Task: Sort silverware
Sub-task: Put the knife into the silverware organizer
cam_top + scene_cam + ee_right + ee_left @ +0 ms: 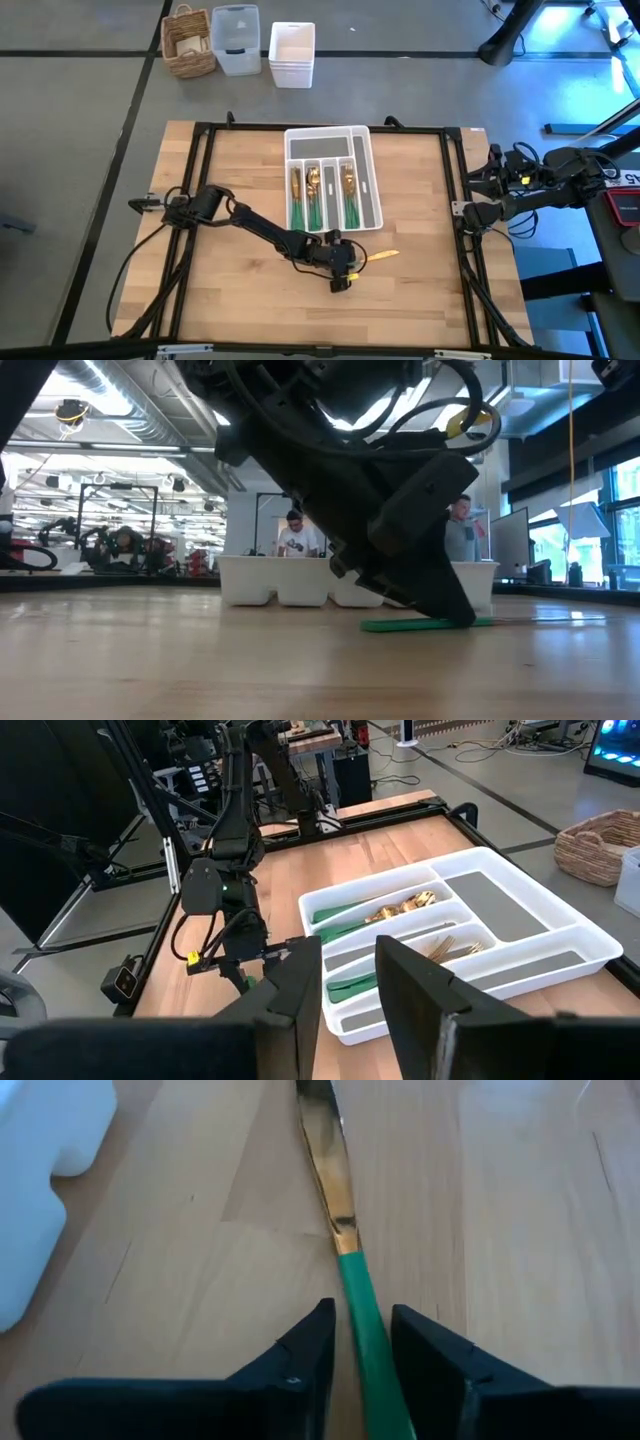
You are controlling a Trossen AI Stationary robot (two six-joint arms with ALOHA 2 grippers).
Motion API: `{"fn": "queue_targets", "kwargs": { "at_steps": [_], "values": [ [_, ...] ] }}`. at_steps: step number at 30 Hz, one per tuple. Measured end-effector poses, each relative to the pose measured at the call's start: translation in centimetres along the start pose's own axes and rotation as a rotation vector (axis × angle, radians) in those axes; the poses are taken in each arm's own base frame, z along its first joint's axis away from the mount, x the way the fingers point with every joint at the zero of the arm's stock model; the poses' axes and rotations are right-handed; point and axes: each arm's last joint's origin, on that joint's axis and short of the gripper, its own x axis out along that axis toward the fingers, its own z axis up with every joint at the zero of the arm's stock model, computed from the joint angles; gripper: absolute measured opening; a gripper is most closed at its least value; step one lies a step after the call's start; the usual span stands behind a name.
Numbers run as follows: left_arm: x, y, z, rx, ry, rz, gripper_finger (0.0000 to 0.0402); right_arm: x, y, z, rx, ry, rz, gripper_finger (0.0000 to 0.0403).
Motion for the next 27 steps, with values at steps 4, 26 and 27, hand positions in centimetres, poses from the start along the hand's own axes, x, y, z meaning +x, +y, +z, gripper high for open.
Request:
{"fn": "queue_targets", "kwargs": {
  "at_steps": [4, 26, 27],
  "values": [
    [-0.4, -0.3, -0.1, -0.008, 0.013, -0.006, 0.0075, 0.0, 0.0, -0.1, -0.001, 0.005, -0.002, 0.0101],
    [-4.2, -0.7, -2.4, -0.034, 0.414, 0.016, 0.0061, 0.0, -0.1, -0.5, -0.010, 0.049, -0.010, 0.0101],
    [-4.2, -0.7, -2.4, -0.056, 0.417, 0.018, 0.0065, 0.0, -0.1, -0.5, -0.010, 0.049, -0.010, 0.0101]
  ]
}}
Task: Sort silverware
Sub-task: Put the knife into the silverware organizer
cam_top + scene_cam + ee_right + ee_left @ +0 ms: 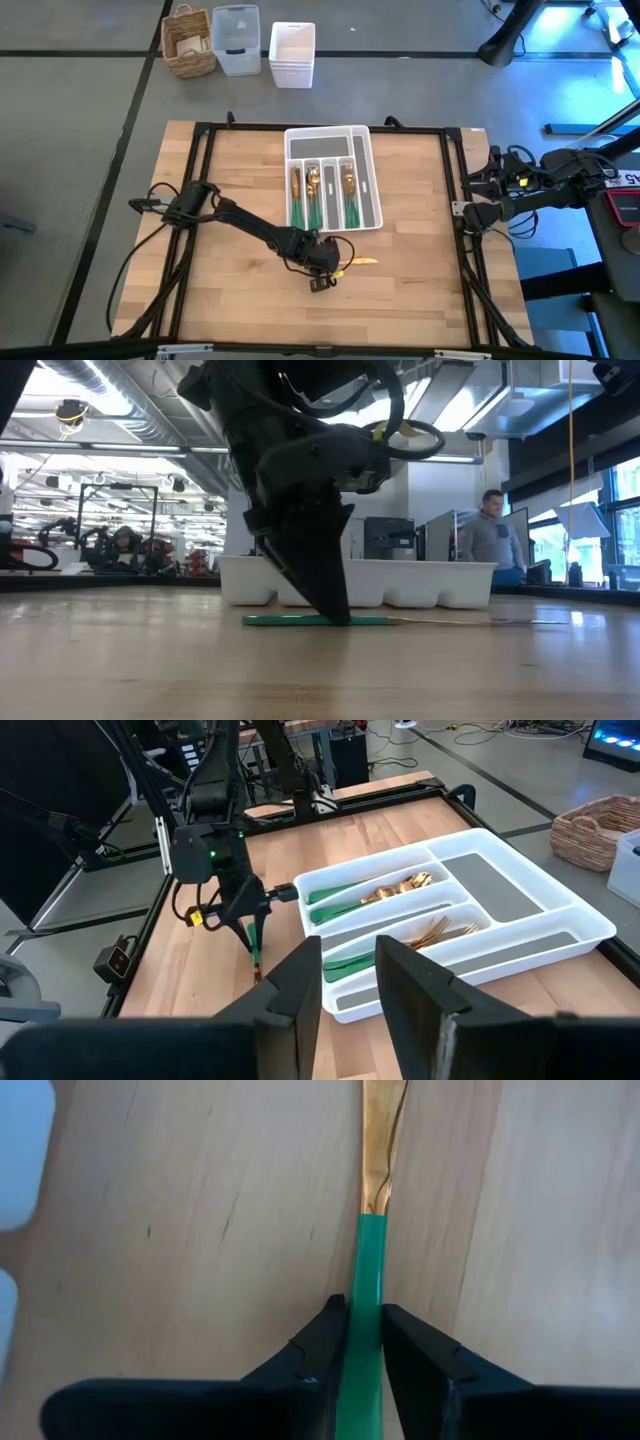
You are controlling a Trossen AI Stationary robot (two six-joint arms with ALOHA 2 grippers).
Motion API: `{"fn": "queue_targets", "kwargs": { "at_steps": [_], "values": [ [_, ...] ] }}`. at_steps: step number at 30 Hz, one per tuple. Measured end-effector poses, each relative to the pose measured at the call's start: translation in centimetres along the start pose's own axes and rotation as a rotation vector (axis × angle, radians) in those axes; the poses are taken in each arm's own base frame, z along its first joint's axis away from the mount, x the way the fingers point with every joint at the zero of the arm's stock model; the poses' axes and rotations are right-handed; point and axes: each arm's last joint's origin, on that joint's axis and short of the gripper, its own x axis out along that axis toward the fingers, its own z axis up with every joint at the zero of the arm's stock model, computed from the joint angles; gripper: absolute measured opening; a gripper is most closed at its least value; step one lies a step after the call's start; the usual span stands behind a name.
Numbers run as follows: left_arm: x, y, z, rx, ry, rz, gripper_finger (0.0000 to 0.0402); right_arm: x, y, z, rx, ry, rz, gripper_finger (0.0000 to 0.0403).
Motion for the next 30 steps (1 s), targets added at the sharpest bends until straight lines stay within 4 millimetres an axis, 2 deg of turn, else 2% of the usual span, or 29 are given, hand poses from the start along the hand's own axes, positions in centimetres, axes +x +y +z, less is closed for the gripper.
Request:
{"fn": "queue_targets", "kwargs": {
  "at_steps": [8, 12, 25, 30],
  "values": [
    [0.2, 1.1, 0.9, -0.157, 0.005, -0.053, 0.0120, 0.0, 0.0, 0.0, 0.001, 0.000, 0.000, 0.0101],
    [0.2, 1.7, 1.2, -0.175, 0.009, -0.051, 0.0123, 0.0, 0.0, 0.0, 0.002, 0.000, 0.000, 0.0101],
    [0.1, 1.9, 1.1, -0.180, 0.009, -0.012, 0.0010, 0.0, 0.0, 0.0, 0.002, 0.001, 0.003, 0.0101],
    [-0.2, 2.0, 1.2, -0.228, 0.005, -0.012, 0.0000, 0.0, 0.0, 0.0, 0.002, 0.000, 0.003, 0.0101]
  ]
}}
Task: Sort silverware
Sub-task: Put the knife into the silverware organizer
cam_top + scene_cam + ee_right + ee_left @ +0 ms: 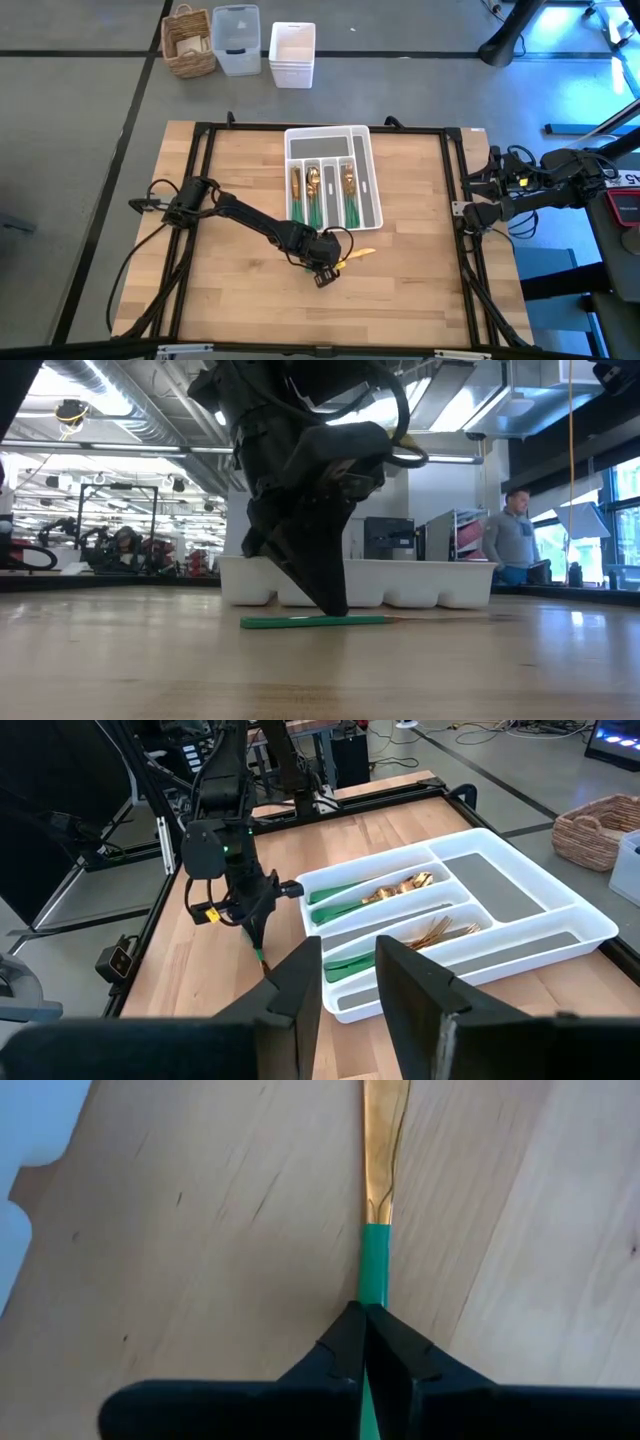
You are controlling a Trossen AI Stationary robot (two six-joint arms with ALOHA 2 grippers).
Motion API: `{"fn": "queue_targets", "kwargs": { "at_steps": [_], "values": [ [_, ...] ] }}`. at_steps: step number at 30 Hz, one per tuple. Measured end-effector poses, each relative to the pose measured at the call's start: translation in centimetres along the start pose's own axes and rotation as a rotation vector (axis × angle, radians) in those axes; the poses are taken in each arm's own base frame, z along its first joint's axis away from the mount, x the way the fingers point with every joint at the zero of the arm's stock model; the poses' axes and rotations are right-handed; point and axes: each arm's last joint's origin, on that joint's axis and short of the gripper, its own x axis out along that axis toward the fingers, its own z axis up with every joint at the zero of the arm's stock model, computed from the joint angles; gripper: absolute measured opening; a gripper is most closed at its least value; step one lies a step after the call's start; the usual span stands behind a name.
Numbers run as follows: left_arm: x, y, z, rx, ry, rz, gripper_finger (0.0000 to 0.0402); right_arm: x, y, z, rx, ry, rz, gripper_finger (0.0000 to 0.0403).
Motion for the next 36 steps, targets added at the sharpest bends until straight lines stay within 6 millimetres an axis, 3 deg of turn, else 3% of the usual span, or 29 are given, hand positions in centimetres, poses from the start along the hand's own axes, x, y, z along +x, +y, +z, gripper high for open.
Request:
{"fn": "queue_targets", "kwargs": {
  "at_steps": [9, 19, 24, 29, 36],
  "values": [
    [-1.5, -0.1, 0.8, -0.010, -0.049, -0.044, 0.0004, 0.0, 0.0, 0.0, -0.003, -0.001, -0.003, 0.0101],
    [-2.0, -0.3, 1.8, -0.083, -0.113, -0.115, 0.0082, 0.0, 0.0, 0.0, -0.003, 0.001, 0.004, 0.0101],
    [-2.0, -0.4, 2.0, -0.086, -0.145, -0.117, 0.0099, 0.0, 0.0, 0.0, -0.003, 0.002, 0.004, 0.0101],
    [-1.2, -1.1, 2.8, -0.036, -0.241, -0.179, 0.0100, 0.0, 0.0, 0.0, -0.004, 0.002, 0.004, 0.0101],
    [-0.3, -0.8, 2.5, 0.031, -0.229, -0.124, 0.0100, 0.0, 0.0, -0.1, -0.005, 0.007, 0.003, 0.0101]
  ]
}}
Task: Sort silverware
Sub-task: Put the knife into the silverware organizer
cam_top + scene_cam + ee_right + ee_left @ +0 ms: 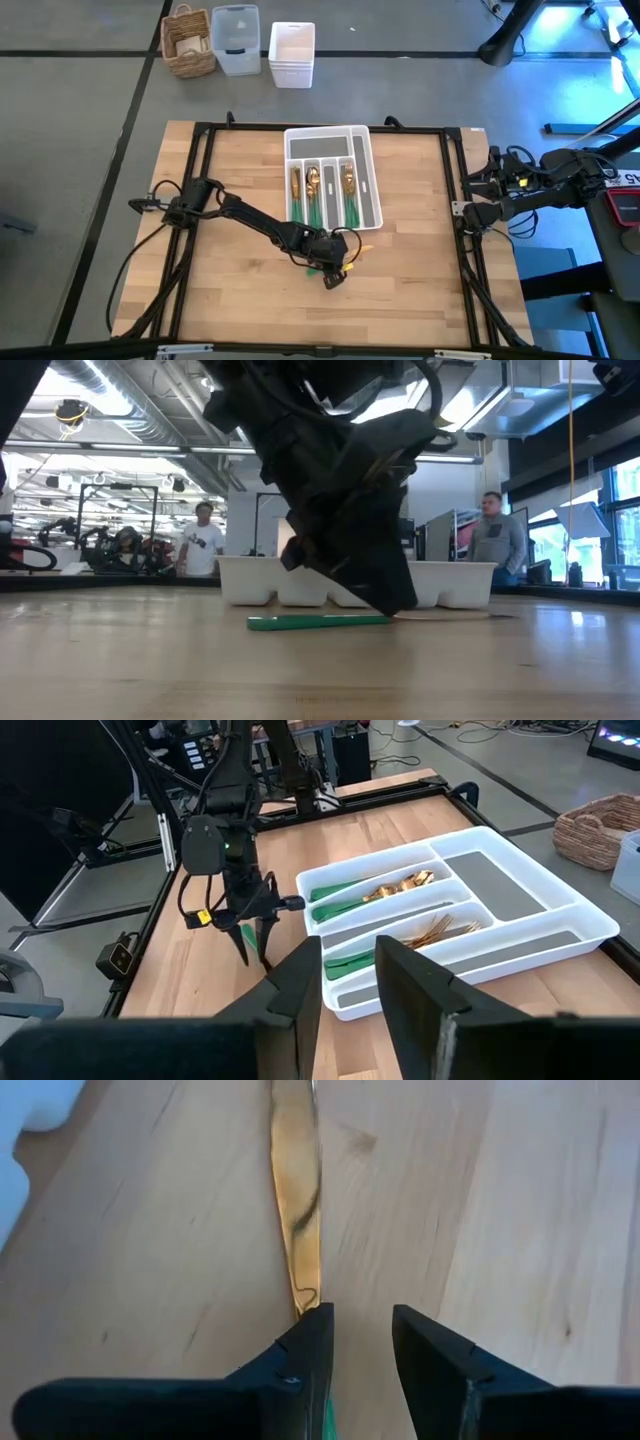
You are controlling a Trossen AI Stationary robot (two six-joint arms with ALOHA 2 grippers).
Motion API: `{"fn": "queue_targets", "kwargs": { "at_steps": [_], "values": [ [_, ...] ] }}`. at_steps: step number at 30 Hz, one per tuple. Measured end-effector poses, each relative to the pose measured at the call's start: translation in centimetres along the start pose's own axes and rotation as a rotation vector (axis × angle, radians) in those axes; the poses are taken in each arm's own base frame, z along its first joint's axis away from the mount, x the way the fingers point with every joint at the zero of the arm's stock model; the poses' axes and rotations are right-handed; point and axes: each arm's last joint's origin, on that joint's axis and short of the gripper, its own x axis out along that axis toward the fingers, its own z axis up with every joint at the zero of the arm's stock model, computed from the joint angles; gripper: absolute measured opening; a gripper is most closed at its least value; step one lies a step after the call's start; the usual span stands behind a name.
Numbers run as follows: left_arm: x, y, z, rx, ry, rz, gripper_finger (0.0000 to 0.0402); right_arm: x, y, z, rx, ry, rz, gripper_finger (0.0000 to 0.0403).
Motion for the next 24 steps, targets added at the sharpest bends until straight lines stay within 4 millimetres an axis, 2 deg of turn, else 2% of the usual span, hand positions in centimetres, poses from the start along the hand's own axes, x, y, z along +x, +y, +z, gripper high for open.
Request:
{"fn": "queue_targets", "kwargs": {
  "at_steps": [5, 24],
  "values": [
    [0.00, -0.06, 0.15, 0.026, -0.022, 0.003, 0.0100, 0.00, 0.00, -0.01, 0.000, 0.002, 0.000, 0.0101],
    [-0.35, -0.11, 0.67, -0.051, -0.051, -0.015, 0.0100, 0.00, 0.00, -0.02, 0.000, 0.002, 0.000, 0.0101]
  ]
}}
